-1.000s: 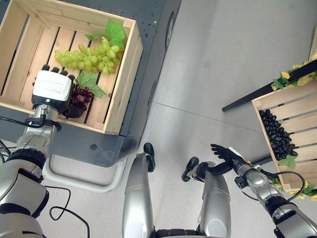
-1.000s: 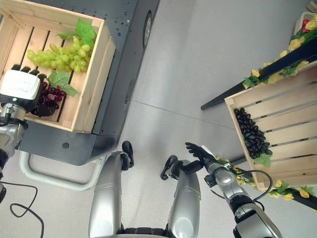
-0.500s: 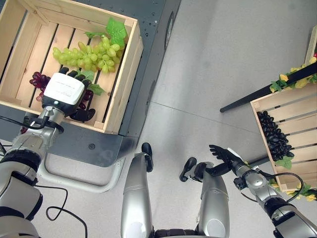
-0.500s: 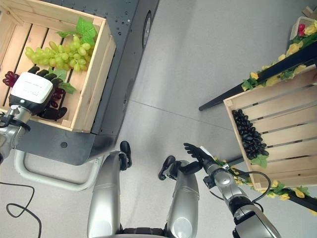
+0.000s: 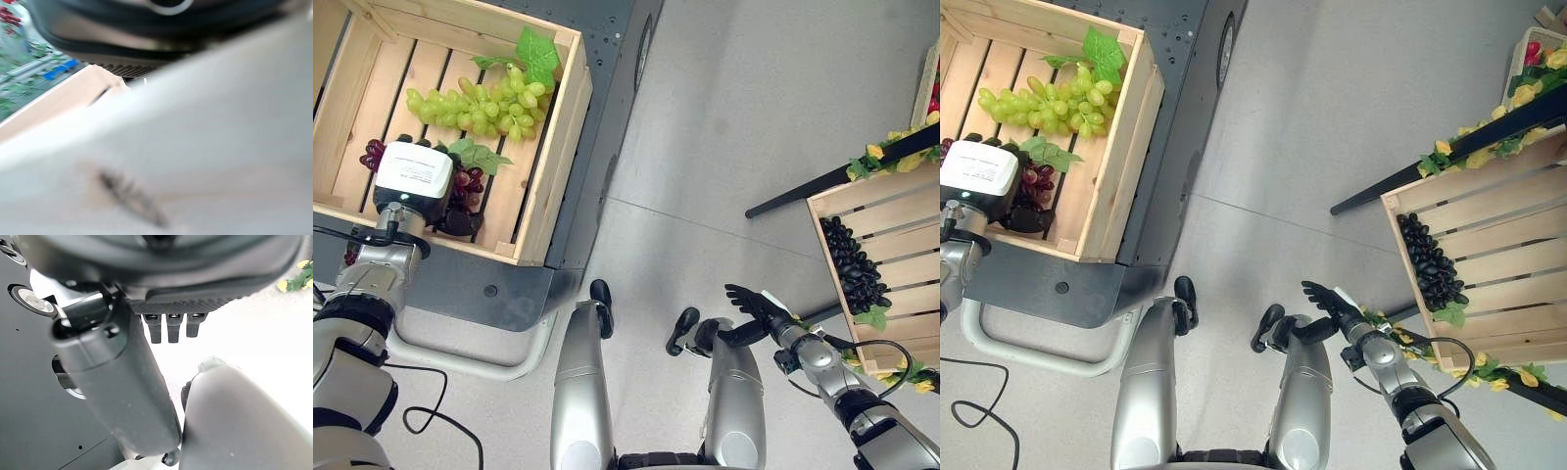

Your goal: Pick up the fruits from the basket on one side to the basket on the other side

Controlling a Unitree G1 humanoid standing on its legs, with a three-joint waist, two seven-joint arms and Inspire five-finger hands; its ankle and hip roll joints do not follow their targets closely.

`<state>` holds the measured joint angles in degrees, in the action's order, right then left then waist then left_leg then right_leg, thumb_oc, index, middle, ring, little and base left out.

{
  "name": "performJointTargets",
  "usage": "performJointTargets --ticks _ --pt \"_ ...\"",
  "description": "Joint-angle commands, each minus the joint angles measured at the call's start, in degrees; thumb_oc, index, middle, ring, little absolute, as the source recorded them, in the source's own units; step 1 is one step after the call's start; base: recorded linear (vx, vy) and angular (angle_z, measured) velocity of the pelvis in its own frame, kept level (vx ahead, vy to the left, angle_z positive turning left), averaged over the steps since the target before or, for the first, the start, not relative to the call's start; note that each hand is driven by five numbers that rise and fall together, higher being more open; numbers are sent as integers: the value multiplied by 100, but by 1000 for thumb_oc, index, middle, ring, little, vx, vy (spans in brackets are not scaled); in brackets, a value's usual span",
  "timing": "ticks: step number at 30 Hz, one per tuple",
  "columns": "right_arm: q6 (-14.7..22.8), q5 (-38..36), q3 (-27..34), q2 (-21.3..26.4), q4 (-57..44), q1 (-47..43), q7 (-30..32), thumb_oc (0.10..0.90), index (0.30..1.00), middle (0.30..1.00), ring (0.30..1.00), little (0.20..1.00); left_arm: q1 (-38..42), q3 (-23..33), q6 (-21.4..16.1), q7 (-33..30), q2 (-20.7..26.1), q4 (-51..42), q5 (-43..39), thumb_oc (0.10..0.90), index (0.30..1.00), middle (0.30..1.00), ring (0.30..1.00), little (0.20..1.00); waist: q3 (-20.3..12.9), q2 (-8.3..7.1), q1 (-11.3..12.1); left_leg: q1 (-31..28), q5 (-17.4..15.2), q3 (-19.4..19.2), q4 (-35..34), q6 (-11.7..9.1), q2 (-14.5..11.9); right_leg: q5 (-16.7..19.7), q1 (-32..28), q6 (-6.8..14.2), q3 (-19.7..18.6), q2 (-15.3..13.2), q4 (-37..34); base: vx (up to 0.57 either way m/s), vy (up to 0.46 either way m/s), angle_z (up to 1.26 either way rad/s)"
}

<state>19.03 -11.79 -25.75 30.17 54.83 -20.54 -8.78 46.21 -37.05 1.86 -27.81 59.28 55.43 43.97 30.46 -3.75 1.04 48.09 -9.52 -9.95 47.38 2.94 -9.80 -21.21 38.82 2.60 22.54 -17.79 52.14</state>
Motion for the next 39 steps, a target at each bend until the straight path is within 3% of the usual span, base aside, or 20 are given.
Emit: performJointTargets --ticks 1,7,10,13,14,15,16,20,30,36,39 --pt "289 -291 107 154 -164 300 32 800 900 900 900 900 331 454 1201 -216 471 799 -18 800 900 900 900 900 -67 27 122 -867 -928 -532 -444 166 174 917 35 197 -235 12 -286 8 34 3" --pt "275 -286 85 141 -306 330 50 800 900 900 900 900 341 526 1378 -185 345 917 -29 800 900 900 900 900 -67 -1 105 -714 -935 -511 -377 169 199 911 173 192 -248 17 -226 5 24 0" --pt "270 -303 65 156 -381 318 70 800 900 900 900 900 406 472 873 -61 307 993 -98 800 900 900 900 900 -67 -28 79 -629 -950 -518 -334 171 168 912 252 194 -250 21 -198 0 0 0" --pt "278 -310 93 175 -422 322 112 800 900 900 900 900 414 386 629 335 234 1043 -305 800 900 900 900 900 -67 -36 55 -563 -958 -507 -301 172 161 892 318 202 -255 25 -144 0 0 0" --pt "270 -319 99 190 -436 304 134 800 900 900 900 900 390 353 502 451 215 1075 -354 695 742 742 742 742 -67 -37 45 -563 -958 -517 -318 175 157 893 325 206 -256 35 -150 0 0 0" --pt "270 -321 101 192 -436 299 135 800 900 900 900 900 389 347 492 455 213 1076 -361 558 538 538 538 538 -67 -37 44 -562 -957 -519 -320 175 157 895 328 207 -257 35 -150 0 0 0" --pt "267 -338 126 204 -443 268 154 800 900 900 900 900 343 320 214 552 170 1059 -459 400 300 300 300 300 -67 -50 31 -567 -949 -534 -337 175 139 924 329 219 -255 47 -173 0 0 0" --pt "310 -306 205 238 -440 294 165 800 900 900 900 900 256 299 -105 704 121 976 -711 400 300 300 300 300 -67 -46 13 -642 -937 -569 -418 174 131 979 292 249 -253 51 -215 0 0 0" --pt "415 -354 344 315 -360 295 70 800 900 900 900 900 208 386 -198 555 54 1009 -1131 400 300 300 300 300 -67 69 -68 -1046 -922 -693 -574 179 164 1078 50 255 -322 10 -254 -2 0 -1" --pt "330 -279 409 265 -418 358 84 800 900 900 900 900 58 998 -499 73 -134 902 -2515 400 300 300 300 300 -67 186 -110 -1562 -886 -766 -812 164 258 1160 -248 296 -417 -31 -358 -21 -22 -9" --pt "387 -152 469 178 -356 452 88 800 900 900 900 900 -148 1675 -878 -137 -364 755 -3457 400 300 300 300 300 -67 236 -110 -2010 -825 -768 -1047 126 336 1197 -597 325 -460 -21 -610 7 -45 -4"
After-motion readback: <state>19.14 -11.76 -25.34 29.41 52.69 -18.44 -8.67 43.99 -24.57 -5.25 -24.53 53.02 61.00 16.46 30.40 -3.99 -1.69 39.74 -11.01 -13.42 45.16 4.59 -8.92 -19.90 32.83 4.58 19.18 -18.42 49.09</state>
